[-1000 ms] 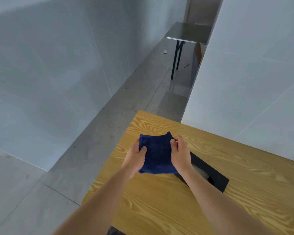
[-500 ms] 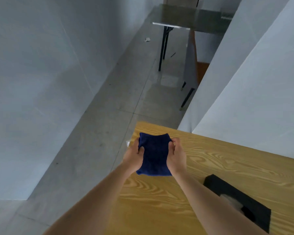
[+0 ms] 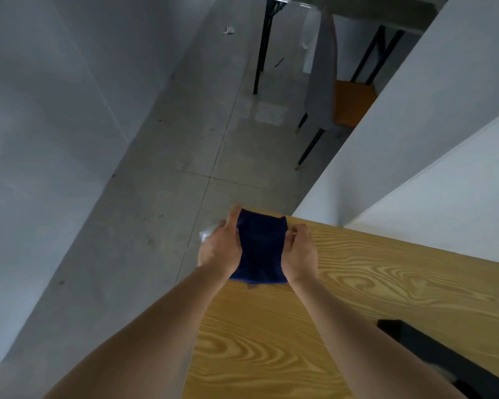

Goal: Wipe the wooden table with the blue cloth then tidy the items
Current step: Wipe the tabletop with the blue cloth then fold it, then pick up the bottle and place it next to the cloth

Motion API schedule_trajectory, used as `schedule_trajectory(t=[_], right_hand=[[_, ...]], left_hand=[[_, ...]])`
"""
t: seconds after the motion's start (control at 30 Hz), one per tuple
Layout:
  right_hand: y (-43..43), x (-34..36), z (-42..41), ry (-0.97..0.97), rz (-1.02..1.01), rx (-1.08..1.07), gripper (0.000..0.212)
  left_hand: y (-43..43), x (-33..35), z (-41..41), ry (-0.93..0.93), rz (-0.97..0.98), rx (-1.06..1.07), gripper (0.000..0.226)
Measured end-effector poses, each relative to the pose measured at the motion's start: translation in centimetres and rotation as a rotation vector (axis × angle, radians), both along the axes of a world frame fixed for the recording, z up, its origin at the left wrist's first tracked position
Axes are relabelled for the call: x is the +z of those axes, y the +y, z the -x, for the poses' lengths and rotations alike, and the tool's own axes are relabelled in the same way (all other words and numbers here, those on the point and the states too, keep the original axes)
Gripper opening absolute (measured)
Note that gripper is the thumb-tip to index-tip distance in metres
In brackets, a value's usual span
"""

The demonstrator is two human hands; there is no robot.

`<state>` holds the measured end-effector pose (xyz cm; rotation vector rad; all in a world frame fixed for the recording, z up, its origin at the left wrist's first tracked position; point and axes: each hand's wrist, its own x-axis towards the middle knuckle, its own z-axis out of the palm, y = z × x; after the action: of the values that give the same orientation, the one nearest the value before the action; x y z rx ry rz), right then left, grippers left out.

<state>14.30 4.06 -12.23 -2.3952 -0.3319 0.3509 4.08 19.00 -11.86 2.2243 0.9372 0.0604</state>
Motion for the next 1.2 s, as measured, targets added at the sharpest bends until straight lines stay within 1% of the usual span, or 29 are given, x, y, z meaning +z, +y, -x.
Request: schedule_trajectory(t=[0.1, 0.13, 0.2, 0.23, 0.3, 0.4, 0.5, 0.8, 0.97, 1.2], right_hand=[[-0.4, 0.1, 0.4, -0.158, 0.189, 0.060, 0.034], [-0.5, 0.1, 0.6, -0.239, 0.236, 0.109, 0.035], [-0.6, 0.1, 0.9, -0.360, 0.302, 0.229, 0.045], [-0.6, 0.0, 0.9, -0.380, 0.328, 0.291, 0.051], [-0.5, -0.5, 0.8, -0.363, 0.390, 0.418, 0.063], [-0.5, -1.9, 0.6, -0.312, 0.499, 0.547, 0.075], [-0.6, -2.7, 0.4, -0.293, 0.537, 0.550, 0.079], [-1.2, -1.7, 0.8, -0.249, 0.520, 0.512, 0.080], [-4.3, 1.8, 1.9, -0.254, 0.506, 0.479, 0.080], [-10.8, 7.8, 4.8, -0.254, 0.537, 0.459, 0.082]], left_hand=[[-0.2, -0.2, 0.3, 0.080, -0.138, 0.071, 0.061], [-0.4, -0.3, 0.5, 0.068, -0.213, 0.058, 0.063], [-0.9, -0.6, 0.7, -0.005, -0.365, -0.049, 0.065], [-1.1, -0.9, 0.7, -0.016, -0.393, -0.124, 0.066], [-1.3, -1.8, 0.5, 0.044, -0.361, -0.262, 0.070], [-1.2, -3.5, 0.5, 0.156, -0.351, -0.362, 0.074], [-0.5, -4.4, 0.5, 0.172, -0.380, -0.387, 0.075], [0.1, -3.8, 1.1, 0.199, -0.401, -0.395, 0.077], [-1.3, -0.5, 2.9, 0.194, -0.372, -0.380, 0.078], [-8.3, 5.2, 5.5, 0.181, -0.330, -0.436, 0.077]])
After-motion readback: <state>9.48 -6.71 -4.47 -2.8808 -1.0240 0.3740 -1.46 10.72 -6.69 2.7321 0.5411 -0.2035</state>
